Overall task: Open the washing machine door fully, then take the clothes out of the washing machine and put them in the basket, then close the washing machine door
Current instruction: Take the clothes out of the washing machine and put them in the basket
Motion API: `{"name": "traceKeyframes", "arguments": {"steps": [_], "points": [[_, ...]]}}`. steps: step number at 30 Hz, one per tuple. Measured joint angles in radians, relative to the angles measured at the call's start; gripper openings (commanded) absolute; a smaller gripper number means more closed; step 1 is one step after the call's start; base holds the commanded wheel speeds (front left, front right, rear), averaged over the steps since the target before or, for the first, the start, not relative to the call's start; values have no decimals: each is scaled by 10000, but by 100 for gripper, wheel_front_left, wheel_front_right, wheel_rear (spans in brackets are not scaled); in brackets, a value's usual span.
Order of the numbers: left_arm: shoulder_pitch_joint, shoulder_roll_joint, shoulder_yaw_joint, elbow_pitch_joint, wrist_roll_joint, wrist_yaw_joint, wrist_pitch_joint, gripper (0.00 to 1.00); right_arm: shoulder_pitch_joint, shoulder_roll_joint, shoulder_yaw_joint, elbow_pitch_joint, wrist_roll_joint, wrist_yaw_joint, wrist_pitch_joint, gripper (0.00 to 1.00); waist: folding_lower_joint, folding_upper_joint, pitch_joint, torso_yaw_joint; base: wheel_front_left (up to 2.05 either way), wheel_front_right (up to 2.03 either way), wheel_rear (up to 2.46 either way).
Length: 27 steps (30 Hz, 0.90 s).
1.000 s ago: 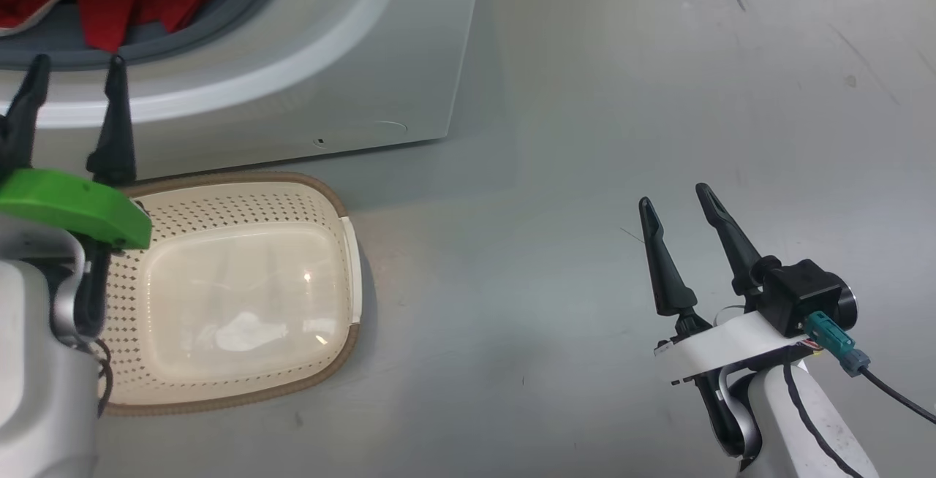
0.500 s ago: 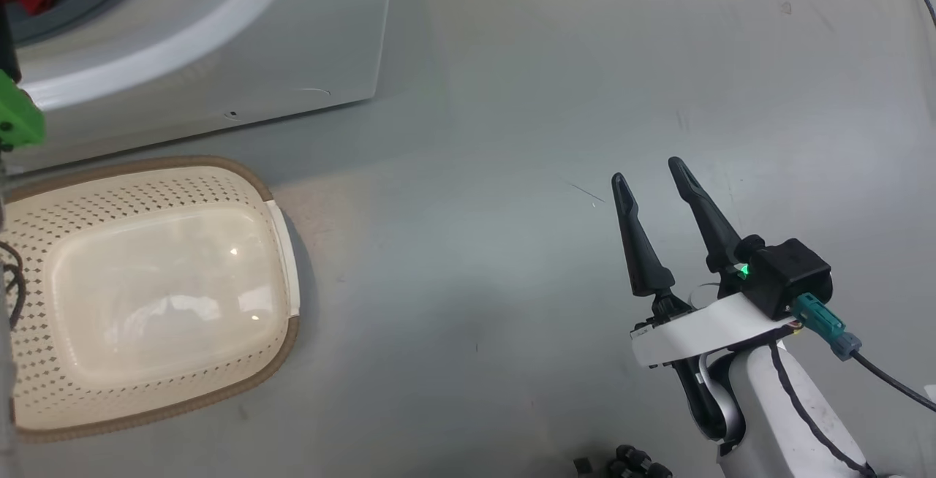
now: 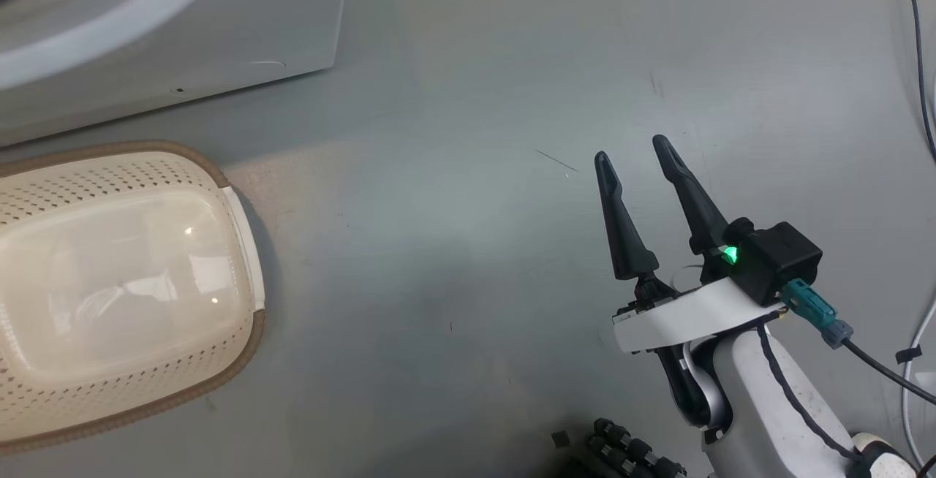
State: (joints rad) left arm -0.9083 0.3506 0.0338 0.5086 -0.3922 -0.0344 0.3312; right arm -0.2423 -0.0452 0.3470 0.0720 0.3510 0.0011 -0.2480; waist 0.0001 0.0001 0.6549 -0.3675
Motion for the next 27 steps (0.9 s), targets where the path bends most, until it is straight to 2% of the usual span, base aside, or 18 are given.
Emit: {"name": "traceKeyframes", "arguments": {"steps": [8, 10, 27], "points": [[-468, 48, -201, 522, 138, -6, 201, 100, -181, 4, 165, -15, 153, -159, 0, 100, 0, 0, 147, -133, 0, 0, 0], [-616, 50, -267, 627, 142, -35, 219, 100, -187, 2, 173, -13, 153, -305, 0, 100, 0, 0, 166, -154, 0, 0, 0], [-1341, 136, -537, 1634, 347, -151, 562, 100, -383, 2, 479, -15, 268, -518, 0, 100, 0, 0, 300, -268, 0, 0, 0]]}}
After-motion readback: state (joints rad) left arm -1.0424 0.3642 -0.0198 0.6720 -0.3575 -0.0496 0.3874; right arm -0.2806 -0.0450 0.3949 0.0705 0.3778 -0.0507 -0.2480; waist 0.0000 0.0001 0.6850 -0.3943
